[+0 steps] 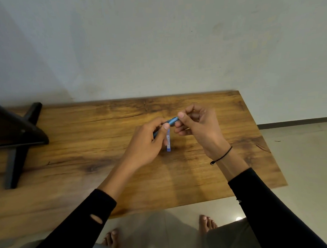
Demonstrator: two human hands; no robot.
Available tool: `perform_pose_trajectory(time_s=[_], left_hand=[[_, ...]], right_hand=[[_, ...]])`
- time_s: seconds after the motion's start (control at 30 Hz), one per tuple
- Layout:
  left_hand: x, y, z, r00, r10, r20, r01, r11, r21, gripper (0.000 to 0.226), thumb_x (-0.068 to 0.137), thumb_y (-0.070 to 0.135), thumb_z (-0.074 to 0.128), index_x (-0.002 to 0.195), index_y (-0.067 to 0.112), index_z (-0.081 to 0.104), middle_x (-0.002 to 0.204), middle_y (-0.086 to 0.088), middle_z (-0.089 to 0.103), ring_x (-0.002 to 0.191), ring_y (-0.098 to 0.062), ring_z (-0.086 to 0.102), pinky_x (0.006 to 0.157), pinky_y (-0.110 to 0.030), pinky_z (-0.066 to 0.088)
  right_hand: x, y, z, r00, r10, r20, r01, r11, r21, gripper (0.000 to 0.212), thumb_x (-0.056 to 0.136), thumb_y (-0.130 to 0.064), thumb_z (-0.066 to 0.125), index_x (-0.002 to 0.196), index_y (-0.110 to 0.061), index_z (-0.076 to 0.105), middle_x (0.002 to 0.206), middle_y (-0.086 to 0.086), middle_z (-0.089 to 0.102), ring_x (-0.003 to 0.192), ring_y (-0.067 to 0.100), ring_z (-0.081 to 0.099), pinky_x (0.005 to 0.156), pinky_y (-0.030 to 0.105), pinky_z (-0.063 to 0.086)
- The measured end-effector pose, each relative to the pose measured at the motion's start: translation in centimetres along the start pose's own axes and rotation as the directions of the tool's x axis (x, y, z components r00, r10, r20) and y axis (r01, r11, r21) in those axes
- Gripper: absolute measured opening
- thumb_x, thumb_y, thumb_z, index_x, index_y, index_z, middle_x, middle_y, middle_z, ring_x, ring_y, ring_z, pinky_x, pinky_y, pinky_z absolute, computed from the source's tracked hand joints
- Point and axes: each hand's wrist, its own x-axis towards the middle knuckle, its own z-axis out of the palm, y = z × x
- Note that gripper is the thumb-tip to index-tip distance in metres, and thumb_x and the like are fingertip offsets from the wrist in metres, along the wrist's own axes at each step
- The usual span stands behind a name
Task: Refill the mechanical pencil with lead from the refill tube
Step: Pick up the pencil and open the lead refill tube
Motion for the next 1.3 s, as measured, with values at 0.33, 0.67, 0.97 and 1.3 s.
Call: perform_pose_trajectory(time_s=[0.33,0.67,0.97,1.3], left_hand=[[1.4,-0.8,-1.1,0.995,-0.084,-0.047,0.088,0.993,0.084,0.026,0.114,0.033,0.051,0.125,0.025,0.073,0.076,0.010,0.074,0.065,0.004,0.063,0.060,-0.016,0.040],[1.9,-0.5,-0.9,0.996,-0.078,-0.035,0.080,0.995,0.061,0.023,0.113,0.033,0.054,0.115,0.024,0.075,0.075,0.010,0.076,0.061,0.004,0.060,0.057,-0.018,0.038],[2.1,0.0,-1.0,0.998,-0.065,-0.017,0.066,0.995,0.073,0.023,0.112,0.040,0.054,0.115,0.030,0.074,0.074,0.012,0.075,0.066,-0.004,0.063,0.059,-0.027,0.042],[2.4,0.3,-0.9,0.997,-0.072,0.023,0.071,0.995,0.076,0.024,0.112,0.038,0.052,0.122,0.032,0.073,0.076,0.012,0.075,0.076,-0.009,0.069,0.070,-0.035,0.051]], right_hand=[[2.9,3.1,-1.5,0.978,-0.207,0.037,0.158,0.608,-0.778,0.007,0.096,-0.014,0.073,0.091,-0.019,0.070,0.093,-0.005,0.066,0.097,0.020,0.063,0.072,0.038,0.052],[3.5,1.1,-2.7,0.983,-0.182,-0.029,0.124,0.771,-0.625,0.017,0.097,-0.018,0.075,0.113,-0.018,0.073,0.096,-0.003,0.073,0.079,0.008,0.062,0.067,0.021,0.046],[3.1,0.3,-1.4,0.991,-0.085,0.107,0.104,0.977,-0.185,0.009,0.097,-0.011,0.075,0.101,-0.003,0.073,0.079,0.004,0.077,0.070,0.016,0.072,0.063,0.025,0.060],[3.6,-0.1,-2.2,0.992,-0.044,0.116,0.069,0.974,-0.218,0.006,0.100,-0.012,0.071,0.094,-0.013,0.072,0.078,0.002,0.074,0.065,0.011,0.068,0.060,0.024,0.059]])
